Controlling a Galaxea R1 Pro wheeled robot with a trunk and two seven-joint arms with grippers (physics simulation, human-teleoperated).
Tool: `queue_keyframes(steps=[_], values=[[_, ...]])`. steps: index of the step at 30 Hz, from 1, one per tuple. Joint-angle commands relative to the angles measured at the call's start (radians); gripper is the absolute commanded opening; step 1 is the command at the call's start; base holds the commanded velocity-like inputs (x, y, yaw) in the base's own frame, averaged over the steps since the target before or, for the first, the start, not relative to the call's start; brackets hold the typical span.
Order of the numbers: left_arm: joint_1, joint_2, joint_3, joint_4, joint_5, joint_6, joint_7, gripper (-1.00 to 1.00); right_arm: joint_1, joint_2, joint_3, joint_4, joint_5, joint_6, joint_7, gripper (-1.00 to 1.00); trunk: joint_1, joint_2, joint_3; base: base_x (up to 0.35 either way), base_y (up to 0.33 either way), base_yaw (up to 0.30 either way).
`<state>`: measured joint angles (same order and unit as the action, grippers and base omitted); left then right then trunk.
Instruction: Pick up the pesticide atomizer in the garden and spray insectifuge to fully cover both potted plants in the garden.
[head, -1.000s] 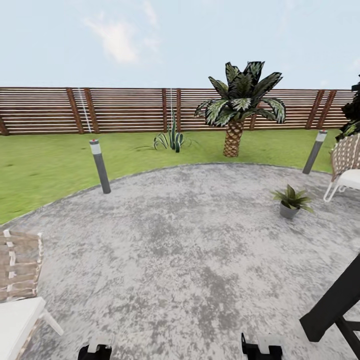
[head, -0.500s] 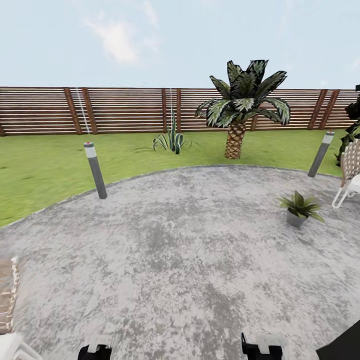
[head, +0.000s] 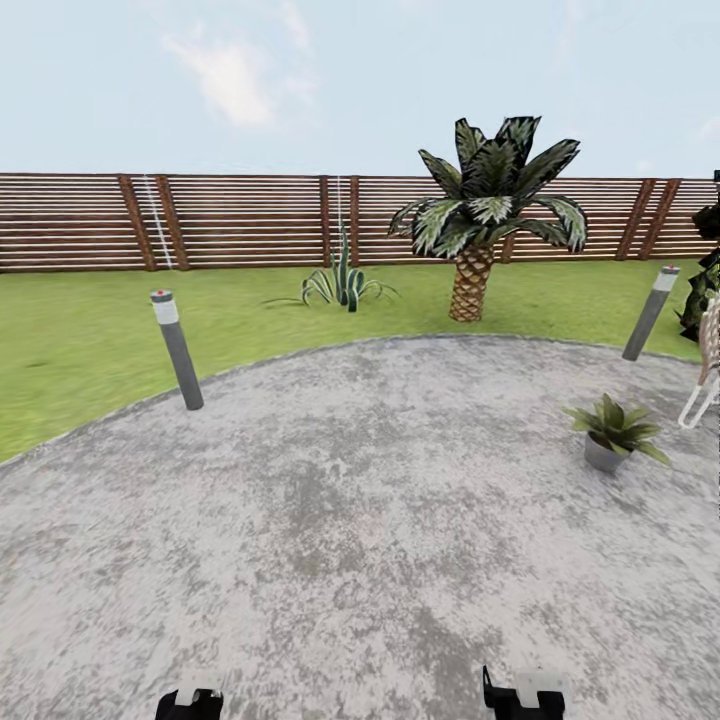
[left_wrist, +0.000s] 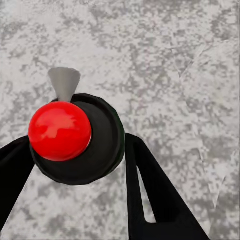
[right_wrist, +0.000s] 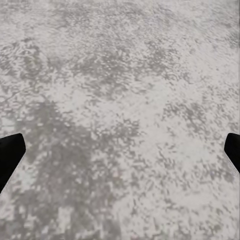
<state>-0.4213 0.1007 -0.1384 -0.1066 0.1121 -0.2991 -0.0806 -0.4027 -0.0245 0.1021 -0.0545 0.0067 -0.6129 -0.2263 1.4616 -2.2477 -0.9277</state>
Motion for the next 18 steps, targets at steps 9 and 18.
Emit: queue_keyframes(steps=[9, 18], values=[[-0.001, 0.001, -0.007, 0.001, 0.011, -0.003, -0.004, -1.0, -0.001, 0.0, 0.008, 0.001, 0.001, -0.001, -0.008, 1.0, 0.0, 0.0, -0.001, 0.337, 0.0, -0.264], [-0.001, 0.001, -0.007, 0.001, 0.011, -0.003, -0.004, -1.0, -0.001, 0.0, 0.008, 0.001, 0.001, -0.001, -0.008, 1.0, 0.0, 0.0, -0.001, 0.338, 0.0, -0.277]])
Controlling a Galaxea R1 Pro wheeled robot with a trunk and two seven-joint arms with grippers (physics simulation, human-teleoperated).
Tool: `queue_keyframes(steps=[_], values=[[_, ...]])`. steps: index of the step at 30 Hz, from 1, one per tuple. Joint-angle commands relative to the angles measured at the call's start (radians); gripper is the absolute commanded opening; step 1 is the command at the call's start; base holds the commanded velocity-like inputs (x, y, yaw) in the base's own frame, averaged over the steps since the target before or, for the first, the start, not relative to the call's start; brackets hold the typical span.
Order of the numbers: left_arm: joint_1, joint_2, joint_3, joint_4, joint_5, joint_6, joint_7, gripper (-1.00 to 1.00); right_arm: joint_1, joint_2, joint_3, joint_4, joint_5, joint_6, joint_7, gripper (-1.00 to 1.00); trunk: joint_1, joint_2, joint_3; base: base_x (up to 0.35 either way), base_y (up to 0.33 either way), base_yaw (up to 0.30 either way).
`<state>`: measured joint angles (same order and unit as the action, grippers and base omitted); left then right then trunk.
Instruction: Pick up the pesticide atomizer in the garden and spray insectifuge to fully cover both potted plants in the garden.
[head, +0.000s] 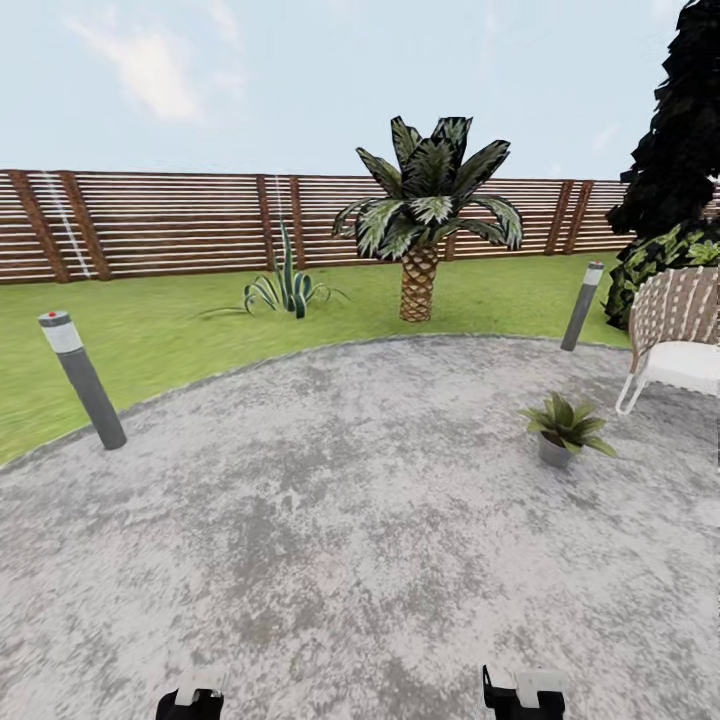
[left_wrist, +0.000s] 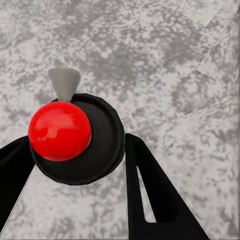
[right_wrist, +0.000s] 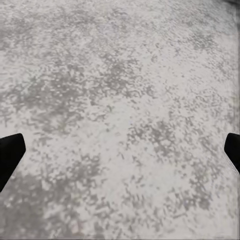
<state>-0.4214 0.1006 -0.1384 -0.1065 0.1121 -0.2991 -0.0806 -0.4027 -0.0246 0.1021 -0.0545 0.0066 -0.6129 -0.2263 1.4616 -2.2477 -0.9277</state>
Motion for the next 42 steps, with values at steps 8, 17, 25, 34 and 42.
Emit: queue_keyframes(steps=[8, 17, 25, 34, 42], values=[[0.0, 0.001, -0.007, 0.0, 0.011, -0.003, -0.004, -1.0, -0.001, 0.0, 0.008, 0.001, 0.0, -0.001, -0.009, 1.0, 0.0, 0.0, -0.001, 0.338, 0.0, -0.027], [0.0, 0.001, -0.007, 0.001, 0.011, -0.003, -0.004, -1.0, -0.001, 0.0, 0.008, 0.001, 0.0, -0.001, -0.009, 1.0, 0.0, 0.0, -0.001, 0.338, 0.0, -0.002], [0.0, 0.001, -0.007, 0.001, 0.011, -0.003, -0.004, -1.0, -0.001, 0.0, 0.008, 0.001, 0.001, -0.001, -0.008, 1.0, 0.0, 0.0, -0.001, 0.337, 0.0, -0.173], [0.0, 0.001, -0.007, 0.001, 0.011, -0.003, -0.004, -1.0, -0.001, 0.0, 0.008, 0.001, 0.001, -0.001, -0.007, 1.0, 0.0, 0.0, -0.001, 0.338, 0.0, -0.263], [0.0, 0.001, -0.007, 0.0, 0.011, -0.003, -0.004, -1.0, -0.001, 0.0, 0.008, 0.001, 0.001, -0.001, -0.007, 1.0, 0.0, 0.0, -0.001, 0.338, 0.0, -0.263]])
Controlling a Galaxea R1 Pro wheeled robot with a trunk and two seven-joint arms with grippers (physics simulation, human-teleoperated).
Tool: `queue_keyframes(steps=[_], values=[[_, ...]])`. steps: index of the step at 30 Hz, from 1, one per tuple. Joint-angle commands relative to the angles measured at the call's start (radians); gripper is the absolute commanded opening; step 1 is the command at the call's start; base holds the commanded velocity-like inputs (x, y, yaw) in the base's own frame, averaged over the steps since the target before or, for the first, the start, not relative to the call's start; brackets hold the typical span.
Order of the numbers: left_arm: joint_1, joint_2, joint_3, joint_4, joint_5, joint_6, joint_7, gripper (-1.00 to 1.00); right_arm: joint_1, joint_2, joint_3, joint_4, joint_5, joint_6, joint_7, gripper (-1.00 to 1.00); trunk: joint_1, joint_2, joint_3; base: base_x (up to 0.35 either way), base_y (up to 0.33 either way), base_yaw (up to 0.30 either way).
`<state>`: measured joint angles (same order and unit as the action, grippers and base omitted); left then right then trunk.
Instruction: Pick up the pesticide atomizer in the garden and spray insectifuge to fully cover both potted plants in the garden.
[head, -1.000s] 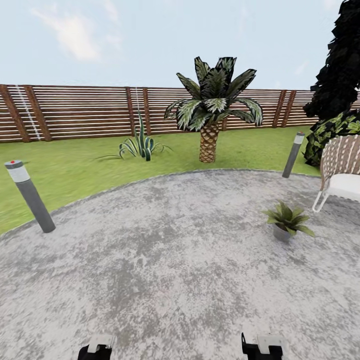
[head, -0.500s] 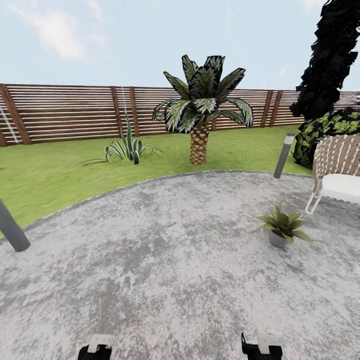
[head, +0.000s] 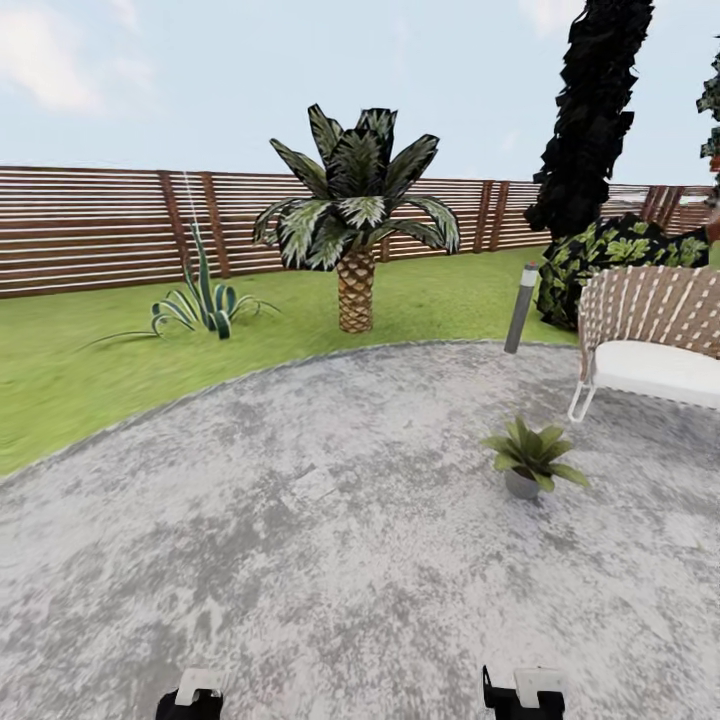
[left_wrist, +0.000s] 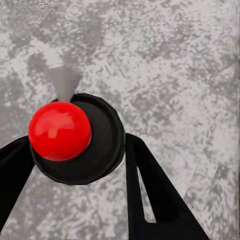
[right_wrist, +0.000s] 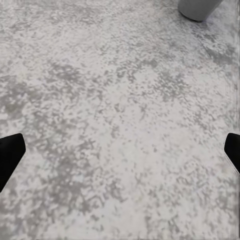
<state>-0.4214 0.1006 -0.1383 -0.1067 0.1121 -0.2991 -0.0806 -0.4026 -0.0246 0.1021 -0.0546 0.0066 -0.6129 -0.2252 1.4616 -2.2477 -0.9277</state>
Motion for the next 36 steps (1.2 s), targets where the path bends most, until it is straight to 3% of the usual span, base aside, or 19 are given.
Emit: queue_keyframes(steps=[1, 36], values=[[0.0, 0.001, -0.007, 0.001, 0.011, -0.003, -0.004, -1.0, -0.001, 0.0, 0.008, 0.001, 0.001, -0.001, -0.008, 1.0, 0.0, 0.0, -0.001, 0.337, 0.0, -0.263], [0.0, 0.001, -0.007, 0.001, 0.011, -0.003, -0.004, -1.0, -0.001, 0.0, 0.008, 0.001, 0.0, -0.001, -0.01, 1.0, 0.0, 0.0, -0.001, 0.324, 0.0, -0.263]])
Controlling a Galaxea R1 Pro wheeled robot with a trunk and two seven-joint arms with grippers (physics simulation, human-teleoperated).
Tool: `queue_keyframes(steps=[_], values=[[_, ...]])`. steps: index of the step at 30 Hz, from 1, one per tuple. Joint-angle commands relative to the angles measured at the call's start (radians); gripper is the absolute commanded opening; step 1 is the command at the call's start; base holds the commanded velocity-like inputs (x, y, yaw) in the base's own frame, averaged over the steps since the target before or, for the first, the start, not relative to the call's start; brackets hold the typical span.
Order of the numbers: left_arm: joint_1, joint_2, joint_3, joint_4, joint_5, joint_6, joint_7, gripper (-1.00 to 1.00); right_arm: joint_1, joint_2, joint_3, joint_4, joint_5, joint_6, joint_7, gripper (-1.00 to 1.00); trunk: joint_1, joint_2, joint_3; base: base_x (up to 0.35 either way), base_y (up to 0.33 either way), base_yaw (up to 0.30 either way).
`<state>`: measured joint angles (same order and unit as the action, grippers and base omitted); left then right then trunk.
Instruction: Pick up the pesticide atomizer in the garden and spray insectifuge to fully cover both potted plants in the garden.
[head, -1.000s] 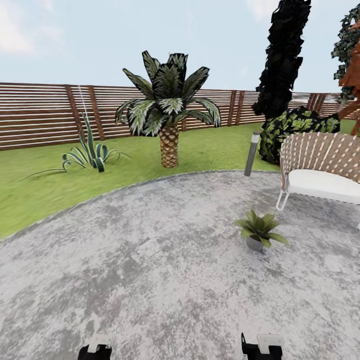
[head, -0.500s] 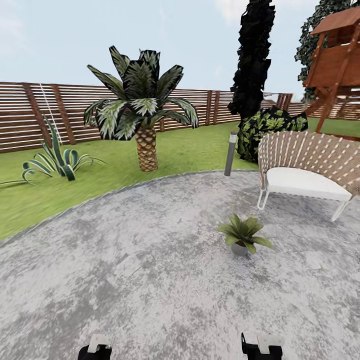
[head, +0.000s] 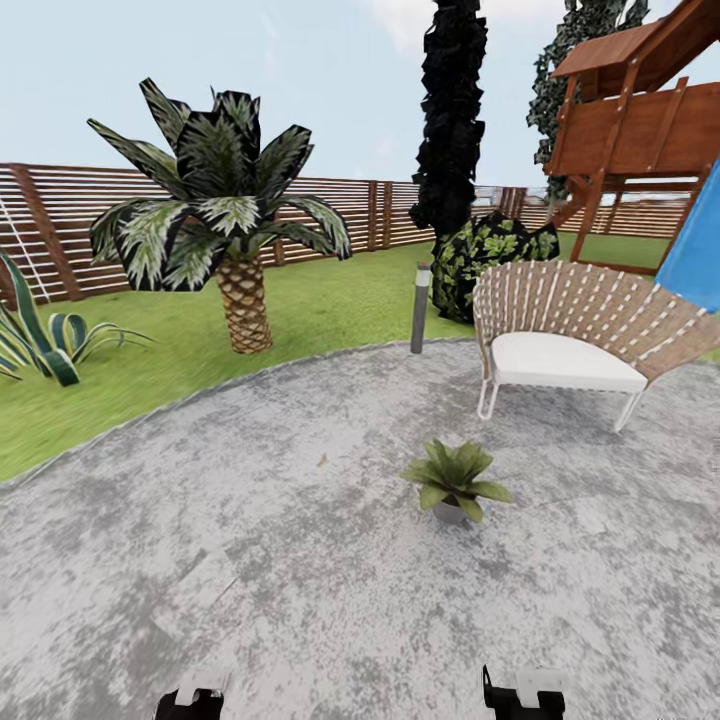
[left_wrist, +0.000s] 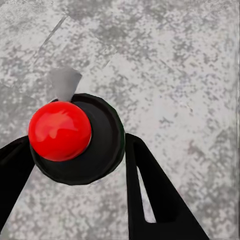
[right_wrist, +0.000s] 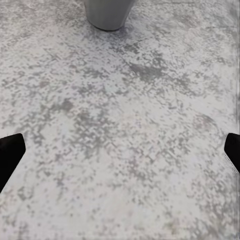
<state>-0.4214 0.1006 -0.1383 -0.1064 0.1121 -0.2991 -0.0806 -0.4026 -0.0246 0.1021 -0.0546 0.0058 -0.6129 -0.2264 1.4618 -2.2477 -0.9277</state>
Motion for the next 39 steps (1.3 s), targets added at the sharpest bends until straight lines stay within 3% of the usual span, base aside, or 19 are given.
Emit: queue_keyframes(steps=[1, 31, 39], values=[[0.0, 0.001, -0.007, 0.001, 0.011, -0.003, -0.004, -1.0, -0.001, 0.0, 0.008, 0.001, 0.001, -0.001, -0.008, 1.0, 0.0, 0.0, -0.001, 0.204, 0.0, -0.264], [0.0, -0.001, -0.009, 0.001, 0.011, -0.003, -0.004, -1.0, -0.001, 0.0, 0.008, 0.001, 0.0, -0.001, -0.008, 1.0, 0.0, 0.0, -0.001, 0.033, 0.0, -0.264], [0.0, -0.001, -0.008, 0.001, 0.011, -0.003, -0.004, -1.0, -0.001, 0.0, 0.008, 0.001, 0.0, 0.0, -0.008, 1.0, 0.0, 0.0, -0.001, 0.286, 0.0, -0.262]])
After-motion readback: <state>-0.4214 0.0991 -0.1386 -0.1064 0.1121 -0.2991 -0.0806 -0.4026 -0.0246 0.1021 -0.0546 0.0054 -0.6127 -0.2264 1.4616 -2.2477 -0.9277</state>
